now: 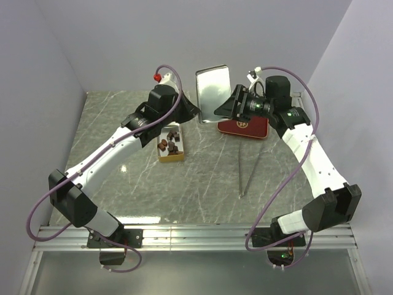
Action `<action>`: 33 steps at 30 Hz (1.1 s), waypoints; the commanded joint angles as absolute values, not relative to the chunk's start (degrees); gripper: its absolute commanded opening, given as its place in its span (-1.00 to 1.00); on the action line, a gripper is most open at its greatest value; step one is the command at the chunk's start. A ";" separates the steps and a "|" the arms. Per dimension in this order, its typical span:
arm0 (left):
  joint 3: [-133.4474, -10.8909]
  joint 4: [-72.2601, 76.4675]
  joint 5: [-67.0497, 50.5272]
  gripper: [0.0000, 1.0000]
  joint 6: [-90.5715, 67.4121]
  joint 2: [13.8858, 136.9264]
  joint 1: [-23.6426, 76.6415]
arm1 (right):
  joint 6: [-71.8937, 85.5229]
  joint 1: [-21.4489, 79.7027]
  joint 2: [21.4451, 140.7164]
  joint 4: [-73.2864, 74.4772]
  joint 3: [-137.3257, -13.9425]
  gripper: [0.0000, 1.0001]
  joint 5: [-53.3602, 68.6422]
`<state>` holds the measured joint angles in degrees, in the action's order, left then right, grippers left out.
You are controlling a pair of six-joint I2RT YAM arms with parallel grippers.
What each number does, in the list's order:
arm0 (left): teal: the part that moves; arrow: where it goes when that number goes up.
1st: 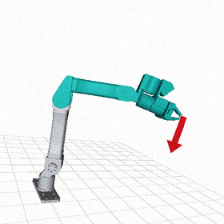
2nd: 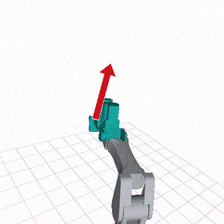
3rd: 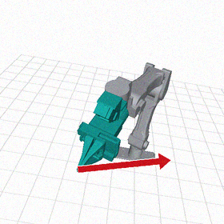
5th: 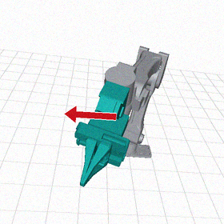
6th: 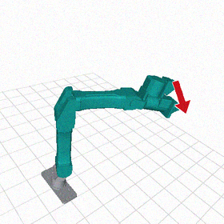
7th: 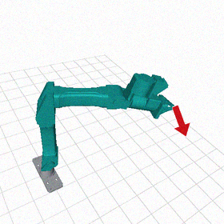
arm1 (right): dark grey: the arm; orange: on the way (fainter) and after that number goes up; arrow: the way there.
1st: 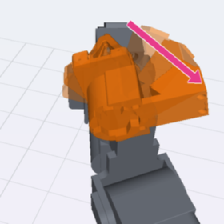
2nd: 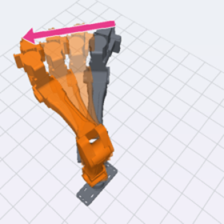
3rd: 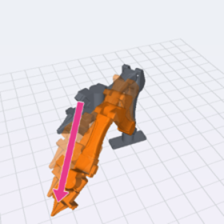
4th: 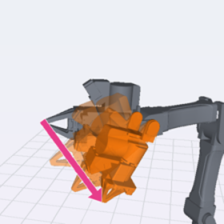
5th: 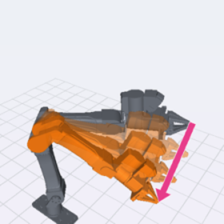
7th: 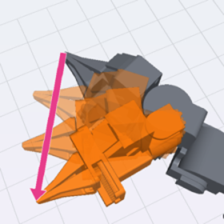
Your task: Pack the chocolate
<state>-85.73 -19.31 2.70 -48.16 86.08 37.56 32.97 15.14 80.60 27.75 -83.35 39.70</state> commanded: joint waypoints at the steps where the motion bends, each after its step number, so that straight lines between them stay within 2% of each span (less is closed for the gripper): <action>1: -85.34 -14.59 0.44 -0.99 -49.48 84.90 37.27 | 31.73 15.29 79.63 24.44 -85.43 0.37 39.11; 4: -84.99 -13.54 -1.05 -0.99 -50.18 85.08 37.18 | 31.29 15.47 79.72 23.56 -85.60 0.09 38.67; 5: -84.82 -13.45 -1.32 -0.99 -50.53 85.17 37.18 | 31.03 15.64 79.89 23.73 -85.95 -0.08 38.67; 12: -85.25 -13.71 -2.72 -0.95 -50.63 85.78 36.83 | 29.36 15.91 79.80 24.43 -86.04 -0.46 37.62; 13: -85.25 -13.62 -3.07 -0.89 -50.54 85.78 36.83 | 29.18 15.91 79.80 24.52 -86.13 -0.51 37.10; 14: -85.17 -13.54 -3.16 -0.71 -50.45 85.78 36.83 | 29.01 16.00 79.89 24.87 -86.57 -0.55 36.83; 16: -85.17 -13.54 -3.08 -0.51 -50.45 85.69 36.74 | 28.04 16.00 80.42 25.66 -87.18 -0.70 35.87; 17: -85.25 -13.88 -3.08 -0.31 -50.28 85.69 36.74 | 27.78 16.08 80.42 26.27 -87.80 -0.77 35.42; 18: -85.60 -14.23 -2.82 -0.22 -50.19 85.61 36.83 | 27.16 16.08 80.77 26.80 -88.41 -0.85 34.38; 20: -86.13 -15.81 -2.55 -0.06 -49.84 85.43 36.74 | 26.20 16.17 81.21 27.85 -89.29 -0.88 33.23; 26: -87.54 -19.50 -0.18 0.21 -49.48 82.53 36.83 | 20.31 17.14 84.81 35.22 -95.44 -0.90 26.21; 33: -95.95 -23.38 3.07 0.26 -49.13 83.32 36.83 | 11.26 22.49 90.09 43.77 -101.95 -0.90 16.10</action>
<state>-89.34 -23.07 0.73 -50.24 85.45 36.93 17.21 20.14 89.45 39.13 -98.87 22.44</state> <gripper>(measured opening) 0.629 0.204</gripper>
